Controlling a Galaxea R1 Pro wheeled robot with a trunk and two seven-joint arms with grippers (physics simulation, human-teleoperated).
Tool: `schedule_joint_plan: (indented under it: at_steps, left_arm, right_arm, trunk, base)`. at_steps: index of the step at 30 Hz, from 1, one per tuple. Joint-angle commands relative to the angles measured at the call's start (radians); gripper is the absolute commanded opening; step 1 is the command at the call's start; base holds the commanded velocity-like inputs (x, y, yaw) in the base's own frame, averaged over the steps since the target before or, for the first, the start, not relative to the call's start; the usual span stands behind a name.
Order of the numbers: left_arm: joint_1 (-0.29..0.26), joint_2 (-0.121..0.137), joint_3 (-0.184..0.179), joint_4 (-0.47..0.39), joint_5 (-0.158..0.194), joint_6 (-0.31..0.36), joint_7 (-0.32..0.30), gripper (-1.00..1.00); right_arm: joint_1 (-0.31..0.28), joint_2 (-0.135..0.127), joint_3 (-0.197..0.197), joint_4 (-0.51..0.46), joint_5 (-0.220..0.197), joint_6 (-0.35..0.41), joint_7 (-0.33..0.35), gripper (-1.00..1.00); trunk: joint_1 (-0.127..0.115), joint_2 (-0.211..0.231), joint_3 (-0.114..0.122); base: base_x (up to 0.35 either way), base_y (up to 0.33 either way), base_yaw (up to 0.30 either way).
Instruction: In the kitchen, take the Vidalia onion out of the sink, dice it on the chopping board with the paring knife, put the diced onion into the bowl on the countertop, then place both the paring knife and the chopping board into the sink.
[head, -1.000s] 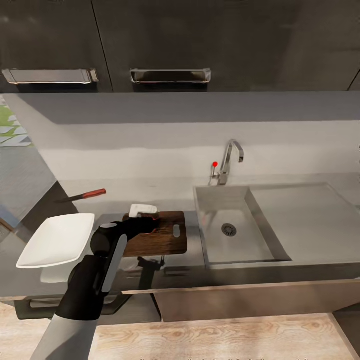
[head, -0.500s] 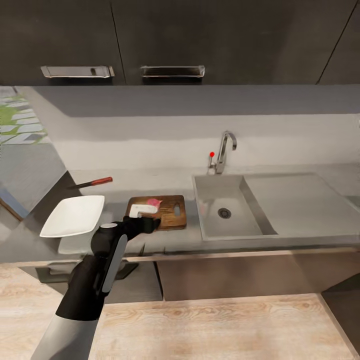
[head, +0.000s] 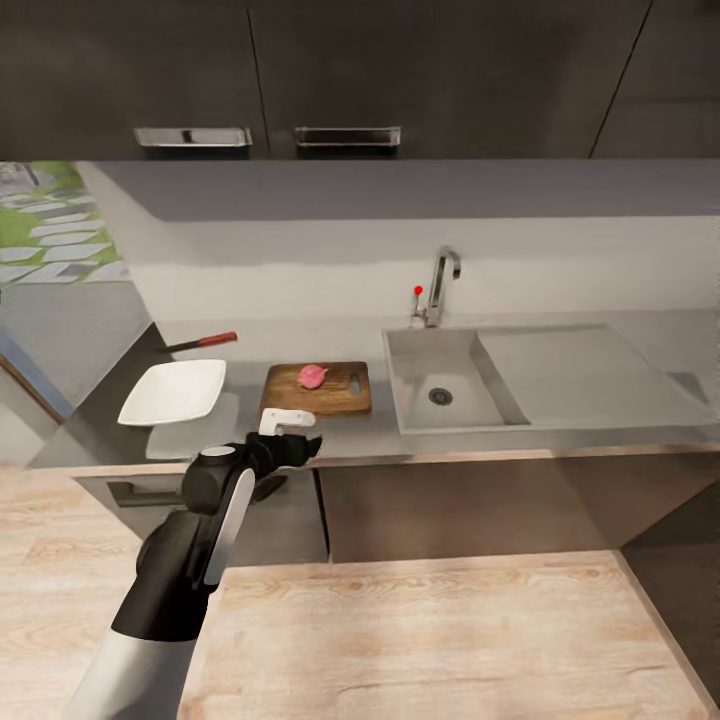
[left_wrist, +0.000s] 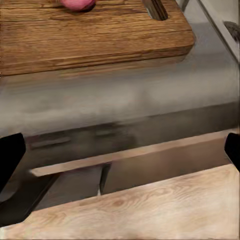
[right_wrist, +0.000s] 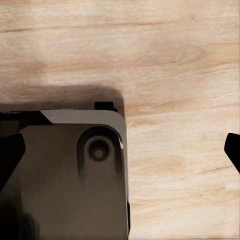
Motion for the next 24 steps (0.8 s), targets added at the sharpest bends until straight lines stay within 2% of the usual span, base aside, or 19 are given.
schedule_joint_plan:
  at_steps: [1,18,21,24]
  left_arm:
    - [-0.001,0.000,0.001,-0.001,0.006,0.005,0.002,1.00]
    - [0.002,0.001,-0.001,0.001,0.006,0.004,0.002,1.00]
    - [0.016,0.003,-0.001,0.002,0.007,0.001,0.001,1.00]
    - [0.062,0.004,-0.001,0.000,0.006,-0.005,-0.001,1.00]
  right_arm:
    - [-0.001,0.000,0.009,0.001,-0.010,-0.003,-0.002,1.00]
    - [-0.001,-0.002,0.009,0.000,-0.010,-0.004,-0.002,1.00]
    - [-0.001,-0.002,0.009,-0.001,-0.010,-0.004,-0.003,1.00]
    - [-0.001,-0.002,0.009,-0.004,-0.010,-0.004,-0.002,1.00]
  trunk:
    - [0.000,-0.002,-0.002]
    - [0.000,-0.002,-0.002]
    - [0.000,-0.002,-0.002]
    - [0.000,-0.002,-0.002]
  base:
    - [-0.344,0.000,0.000]
    - [-0.339,0.000,0.000]
    - [-0.152,0.000,0.000]
    - [-0.059,0.000,0.000]
